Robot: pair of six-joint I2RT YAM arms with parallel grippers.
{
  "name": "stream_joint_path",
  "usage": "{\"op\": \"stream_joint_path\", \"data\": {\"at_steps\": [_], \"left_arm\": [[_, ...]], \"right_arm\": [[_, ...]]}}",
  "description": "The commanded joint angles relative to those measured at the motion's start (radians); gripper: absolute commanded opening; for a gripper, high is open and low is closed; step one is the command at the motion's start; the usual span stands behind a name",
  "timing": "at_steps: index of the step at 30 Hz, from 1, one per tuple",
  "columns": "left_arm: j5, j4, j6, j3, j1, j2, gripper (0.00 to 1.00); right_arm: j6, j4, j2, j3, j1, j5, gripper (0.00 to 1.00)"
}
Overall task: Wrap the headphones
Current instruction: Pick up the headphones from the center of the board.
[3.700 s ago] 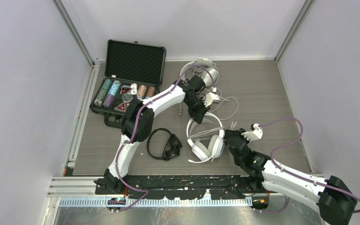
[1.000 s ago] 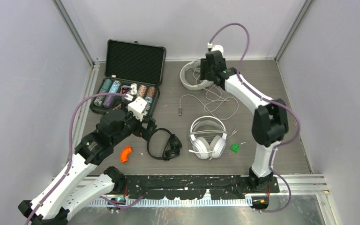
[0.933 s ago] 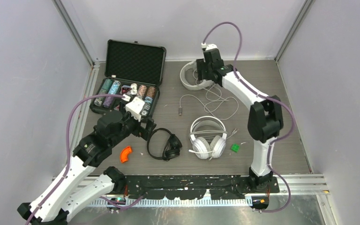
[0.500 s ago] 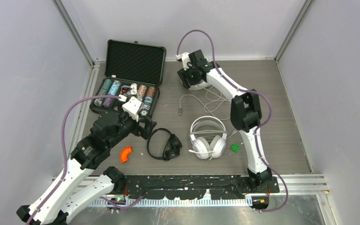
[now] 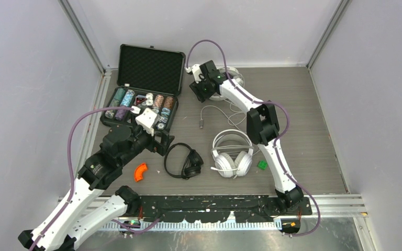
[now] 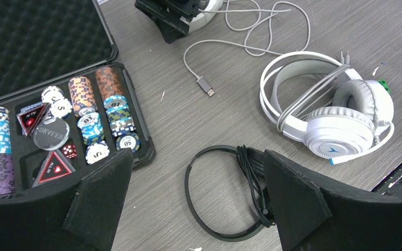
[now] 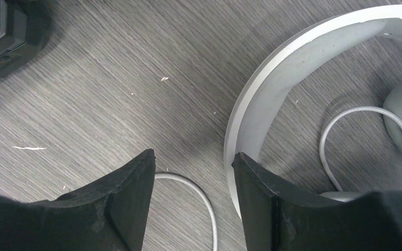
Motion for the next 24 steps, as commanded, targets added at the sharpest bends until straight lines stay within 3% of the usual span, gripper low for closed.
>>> {"op": "stream_joint_path", "data": {"at_steps": [1,4,17,22,24], "left_arm": [[-0.004,0.050,-0.002,0.002,-0.001,-0.011,0.96],[-0.004,0.050,-0.002,0.002,-0.001,-0.012,0.96],[-0.001,0.048,0.000,0.001,-0.001,-0.017,0.96],[-0.011,0.047,-0.002,0.003,-0.001,-0.010,0.97],[-0.023,0.041,-0.002,0.005,-0.001,-0.006,0.98]], "right_arm": [[-0.027,0.001,0.028,0.046,-0.003,0.037,0.64],[-0.031,0.020,0.025,0.039,-0.003,0.076,0.68],[-0.085,0.030,0.032,0.015,-0.004,0.127,0.67],[-0.106,0.028,0.030,-0.008,-0.004,0.133,0.57],[-0.128,0.029,0.025,-0.010,-0.004,0.141,0.45]]}}
